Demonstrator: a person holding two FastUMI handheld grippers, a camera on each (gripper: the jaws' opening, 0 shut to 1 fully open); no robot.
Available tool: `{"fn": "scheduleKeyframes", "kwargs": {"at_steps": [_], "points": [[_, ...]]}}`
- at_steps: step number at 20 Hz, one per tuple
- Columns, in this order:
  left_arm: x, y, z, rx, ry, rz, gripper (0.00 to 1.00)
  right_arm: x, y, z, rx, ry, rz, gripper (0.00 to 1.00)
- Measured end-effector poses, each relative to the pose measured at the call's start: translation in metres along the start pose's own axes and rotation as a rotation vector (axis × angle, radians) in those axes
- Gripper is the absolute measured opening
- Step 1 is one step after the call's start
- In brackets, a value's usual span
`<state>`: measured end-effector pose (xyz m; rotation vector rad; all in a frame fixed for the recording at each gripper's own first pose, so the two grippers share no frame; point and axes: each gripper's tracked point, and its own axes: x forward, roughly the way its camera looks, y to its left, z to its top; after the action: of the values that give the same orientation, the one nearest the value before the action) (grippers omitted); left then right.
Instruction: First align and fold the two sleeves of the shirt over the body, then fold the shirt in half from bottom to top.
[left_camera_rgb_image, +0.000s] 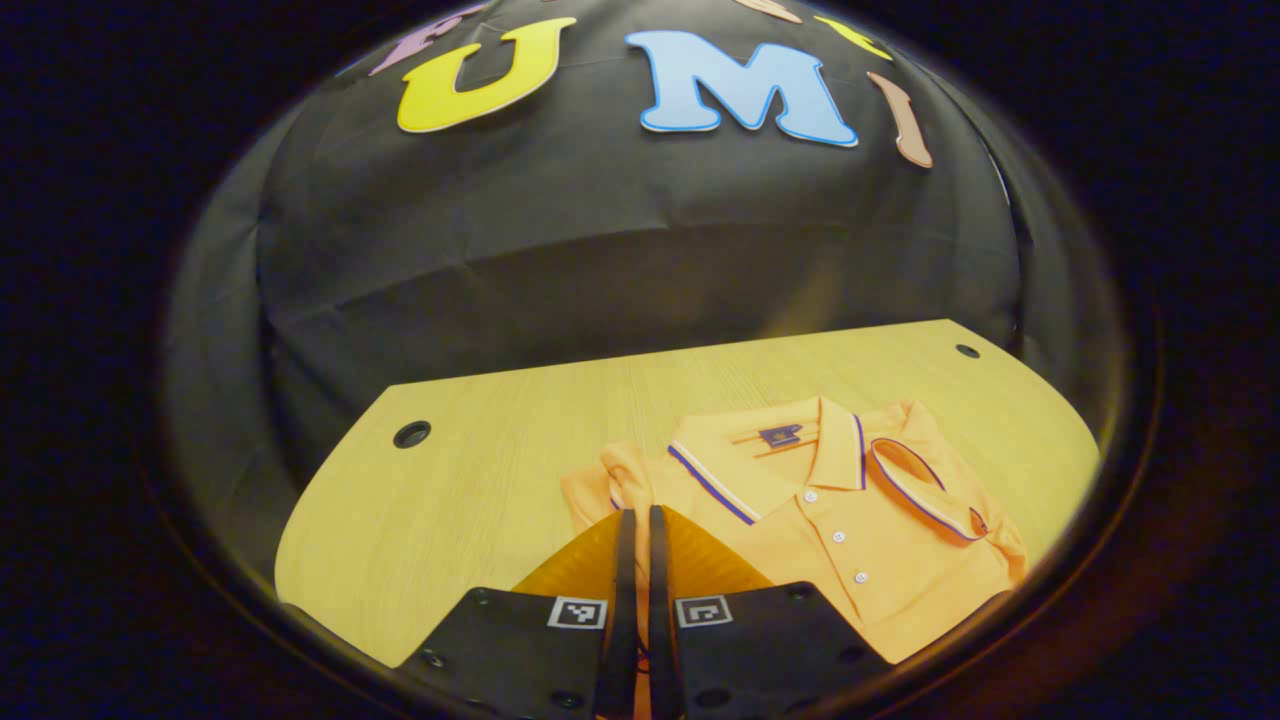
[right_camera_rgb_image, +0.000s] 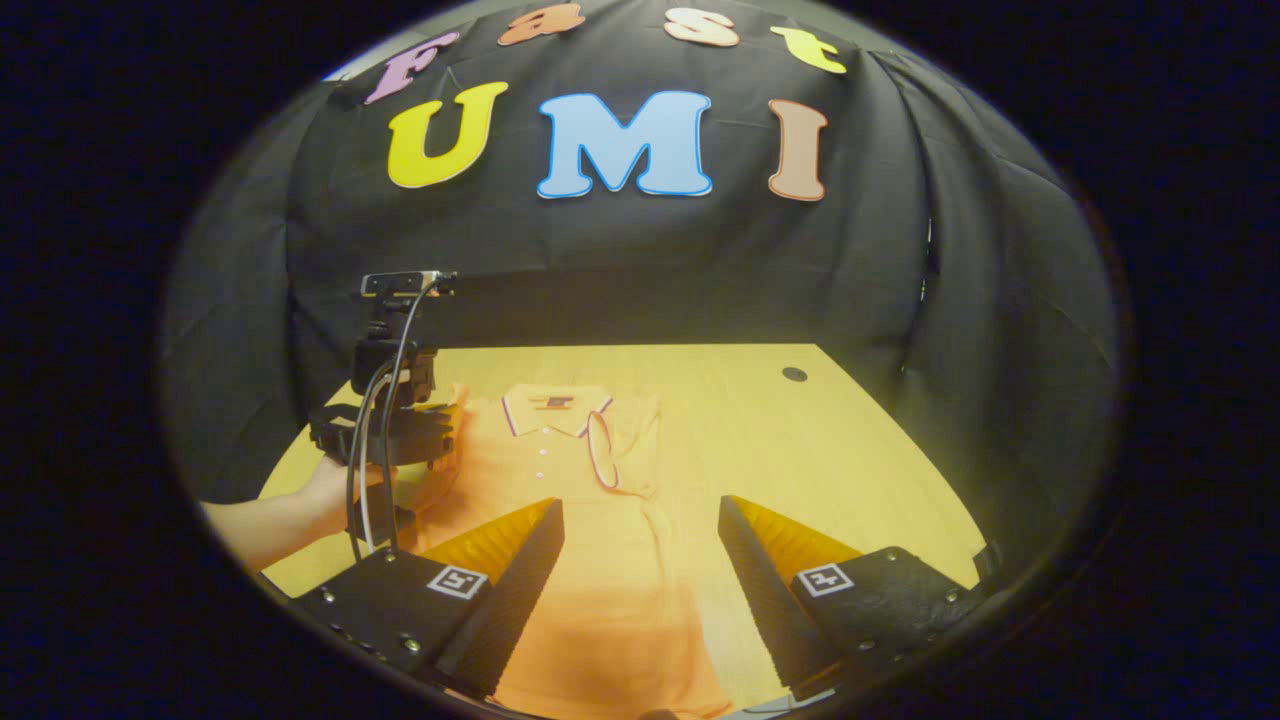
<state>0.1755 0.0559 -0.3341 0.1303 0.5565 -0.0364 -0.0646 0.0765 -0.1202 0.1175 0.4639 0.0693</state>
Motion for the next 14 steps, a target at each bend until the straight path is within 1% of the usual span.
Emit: {"fn": "scheduleKeyframes", "kwargs": {"at_steps": [3,5,6,7,8,9,13,14], "points": [[0.005,-0.007,-0.008,0.040,0.034,-0.011,0.12,-0.002,0.002,-0.004,-0.001,0.000,0.005,0.96],[0.005,-0.013,-0.013,0.047,0.064,-0.025,0.14,-0.001,-0.003,-0.007,-0.020,0.000,0.007,0.96],[0.003,-0.015,-0.016,0.041,0.077,-0.036,0.26,0.000,-0.006,-0.009,-0.027,0.004,0.010,0.97],[0.000,-0.019,-0.019,0.027,0.087,-0.045,0.29,0.002,-0.009,-0.012,-0.034,0.007,0.014,0.97],[-0.004,-0.021,-0.022,0.011,0.100,-0.048,0.36,0.003,-0.012,-0.013,-0.040,0.011,0.016,0.97],[-0.009,-0.021,-0.025,-0.007,0.112,-0.045,0.41,0.005,-0.016,-0.017,-0.043,0.015,0.021,0.96],[-0.043,-0.025,-0.035,-0.092,0.133,-0.050,0.81,0.012,-0.025,-0.034,-0.084,0.036,0.049,0.96],[-0.054,-0.024,-0.038,-0.103,0.136,-0.047,0.88,0.013,-0.025,-0.040,-0.102,0.042,0.065,0.97]]}}
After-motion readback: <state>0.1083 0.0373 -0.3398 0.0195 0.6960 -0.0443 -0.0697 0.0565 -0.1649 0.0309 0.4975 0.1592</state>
